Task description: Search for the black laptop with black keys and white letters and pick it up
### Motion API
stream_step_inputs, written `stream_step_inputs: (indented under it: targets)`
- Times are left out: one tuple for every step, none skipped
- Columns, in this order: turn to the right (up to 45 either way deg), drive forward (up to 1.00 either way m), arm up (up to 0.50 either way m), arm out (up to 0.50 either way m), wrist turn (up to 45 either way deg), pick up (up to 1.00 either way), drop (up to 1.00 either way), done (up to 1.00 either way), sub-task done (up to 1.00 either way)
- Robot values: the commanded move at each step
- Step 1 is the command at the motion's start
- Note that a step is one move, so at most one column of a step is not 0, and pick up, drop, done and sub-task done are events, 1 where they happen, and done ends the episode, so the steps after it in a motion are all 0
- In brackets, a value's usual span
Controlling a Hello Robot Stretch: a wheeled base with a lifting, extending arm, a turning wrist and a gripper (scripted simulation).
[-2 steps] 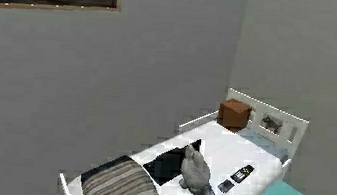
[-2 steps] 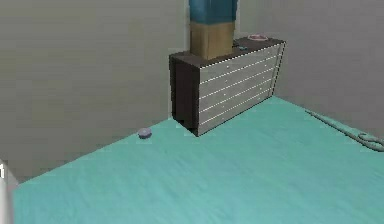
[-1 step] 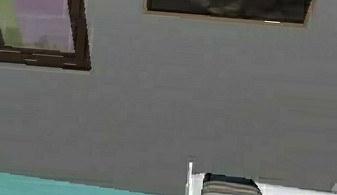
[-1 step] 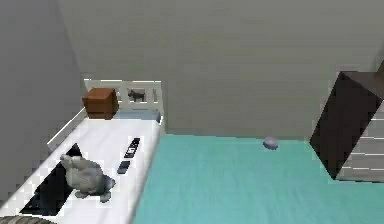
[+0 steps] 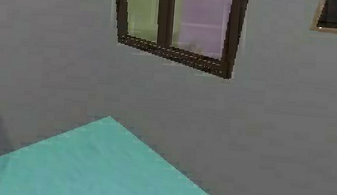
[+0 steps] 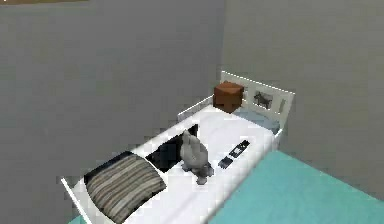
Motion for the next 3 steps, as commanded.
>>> stream_step_inputs:
  targets:
    - [45.0,0.0,0.0,0.0,0.0,0.0,0.0,0.0,0.0]
    - [45.0,0.0,0.0,0.0,0.0,0.0,0.0,0.0,0.0]
    - [21.0,0.0,0.0,0.0,0.0,0.0,0.0,0.0,0.0]
